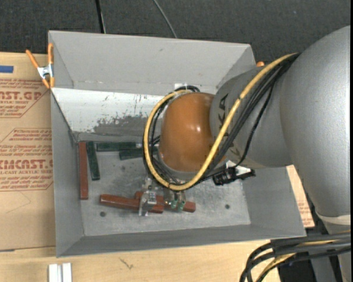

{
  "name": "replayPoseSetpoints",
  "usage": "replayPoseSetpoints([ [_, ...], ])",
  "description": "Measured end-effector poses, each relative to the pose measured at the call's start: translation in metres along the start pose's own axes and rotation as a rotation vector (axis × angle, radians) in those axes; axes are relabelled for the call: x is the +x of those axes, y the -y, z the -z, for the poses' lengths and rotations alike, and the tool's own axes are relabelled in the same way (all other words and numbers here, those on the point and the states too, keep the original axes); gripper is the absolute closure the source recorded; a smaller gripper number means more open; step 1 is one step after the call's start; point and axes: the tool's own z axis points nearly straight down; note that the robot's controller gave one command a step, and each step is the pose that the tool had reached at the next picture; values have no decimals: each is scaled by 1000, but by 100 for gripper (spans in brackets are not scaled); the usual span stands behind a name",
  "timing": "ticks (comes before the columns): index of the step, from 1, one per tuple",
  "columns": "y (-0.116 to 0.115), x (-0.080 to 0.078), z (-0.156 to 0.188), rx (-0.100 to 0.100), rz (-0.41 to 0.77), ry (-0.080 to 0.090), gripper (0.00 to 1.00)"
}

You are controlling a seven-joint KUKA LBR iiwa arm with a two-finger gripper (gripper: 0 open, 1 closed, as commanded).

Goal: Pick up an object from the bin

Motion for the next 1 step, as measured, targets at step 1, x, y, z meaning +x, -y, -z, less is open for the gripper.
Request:
replayPoseSetpoints([
  [1,0,0,14,-1,0,2,100],
])
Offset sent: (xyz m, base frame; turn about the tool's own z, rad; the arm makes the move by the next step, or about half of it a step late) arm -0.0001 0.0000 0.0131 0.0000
